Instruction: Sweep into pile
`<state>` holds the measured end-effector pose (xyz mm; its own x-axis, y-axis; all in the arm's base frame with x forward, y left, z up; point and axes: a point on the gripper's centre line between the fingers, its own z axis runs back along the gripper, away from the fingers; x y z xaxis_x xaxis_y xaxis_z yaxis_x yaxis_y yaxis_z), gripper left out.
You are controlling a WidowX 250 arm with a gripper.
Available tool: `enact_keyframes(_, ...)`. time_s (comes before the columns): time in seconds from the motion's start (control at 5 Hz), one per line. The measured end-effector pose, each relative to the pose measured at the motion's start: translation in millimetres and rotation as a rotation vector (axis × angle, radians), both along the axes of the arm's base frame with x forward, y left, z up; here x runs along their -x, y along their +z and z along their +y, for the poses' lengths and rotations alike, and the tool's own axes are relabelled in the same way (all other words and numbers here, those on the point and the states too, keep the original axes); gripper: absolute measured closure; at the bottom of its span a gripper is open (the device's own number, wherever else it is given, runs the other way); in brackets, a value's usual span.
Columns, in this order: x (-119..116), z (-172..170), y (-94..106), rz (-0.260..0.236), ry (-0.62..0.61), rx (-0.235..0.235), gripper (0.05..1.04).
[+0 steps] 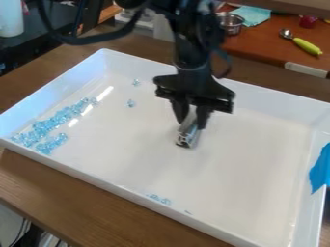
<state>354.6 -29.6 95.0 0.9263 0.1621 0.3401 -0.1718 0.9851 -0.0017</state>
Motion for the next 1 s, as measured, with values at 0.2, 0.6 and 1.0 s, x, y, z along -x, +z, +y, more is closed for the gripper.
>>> enact_keyframes(0.2,0,26,-0.4,0.012,0.044,0.019,0.731)
enact_keyframes(0.6,3,65,-1.0,0.022,0.102,0.025,0.731)
enact_keyframes(1.0,15,109,3.5,0.005,0.172,0.012,0.731)
